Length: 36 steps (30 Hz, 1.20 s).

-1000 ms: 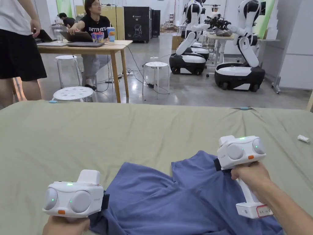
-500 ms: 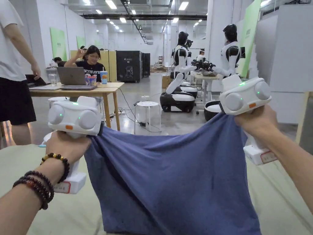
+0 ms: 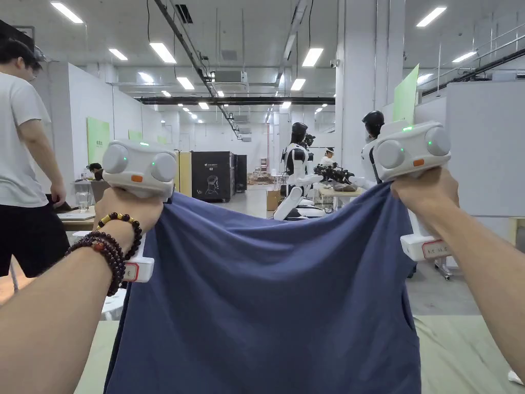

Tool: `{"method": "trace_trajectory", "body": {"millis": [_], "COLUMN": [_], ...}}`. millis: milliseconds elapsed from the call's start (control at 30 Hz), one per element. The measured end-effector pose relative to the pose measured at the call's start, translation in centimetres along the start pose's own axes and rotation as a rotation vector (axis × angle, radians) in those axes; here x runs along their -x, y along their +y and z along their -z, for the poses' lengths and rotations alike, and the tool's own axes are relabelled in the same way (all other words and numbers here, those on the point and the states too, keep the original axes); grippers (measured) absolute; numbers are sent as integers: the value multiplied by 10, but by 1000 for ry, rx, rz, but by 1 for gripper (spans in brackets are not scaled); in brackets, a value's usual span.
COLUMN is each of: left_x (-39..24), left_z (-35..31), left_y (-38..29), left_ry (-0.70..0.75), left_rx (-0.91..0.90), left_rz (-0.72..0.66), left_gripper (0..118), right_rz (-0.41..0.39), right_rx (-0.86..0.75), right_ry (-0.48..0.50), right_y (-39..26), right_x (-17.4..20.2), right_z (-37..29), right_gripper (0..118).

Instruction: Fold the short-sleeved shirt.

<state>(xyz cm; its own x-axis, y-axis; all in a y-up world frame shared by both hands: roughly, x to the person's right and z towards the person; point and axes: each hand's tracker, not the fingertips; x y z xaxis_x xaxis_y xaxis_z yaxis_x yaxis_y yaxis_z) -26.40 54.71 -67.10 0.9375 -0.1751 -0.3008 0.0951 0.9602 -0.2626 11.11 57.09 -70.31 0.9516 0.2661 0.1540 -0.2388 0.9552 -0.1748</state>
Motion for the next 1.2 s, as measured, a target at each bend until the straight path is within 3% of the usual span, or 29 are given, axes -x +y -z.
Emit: {"method": "trace_trajectory", "body": {"millis": [233, 533, 800, 1000, 1200], "left_x": [-4, -16, -20, -18, -21], "left_z": [5, 29, 41, 22, -50], "left_y": [-23, -91, -147, -153, -196], "left_ry": [-5, -32, -9, -7, 13], "left_rx": [-27, 20, 120, 81, 61], "left_rz": [-16, -38, -63, -105, -126], "left_gripper": [3, 3, 3, 3, 3], "right_rz": [82, 23, 38, 59, 59], "right_rx": [-35, 28, 132, 131, 131], "right_ry": [34, 14, 29, 39, 54], "right_y": [-18, -90, -138, -144, -176], "right_x": [5, 28, 37, 35, 39], "right_z": [9, 25, 33, 1, -64], "right_gripper": [1, 1, 1, 1, 1]}}
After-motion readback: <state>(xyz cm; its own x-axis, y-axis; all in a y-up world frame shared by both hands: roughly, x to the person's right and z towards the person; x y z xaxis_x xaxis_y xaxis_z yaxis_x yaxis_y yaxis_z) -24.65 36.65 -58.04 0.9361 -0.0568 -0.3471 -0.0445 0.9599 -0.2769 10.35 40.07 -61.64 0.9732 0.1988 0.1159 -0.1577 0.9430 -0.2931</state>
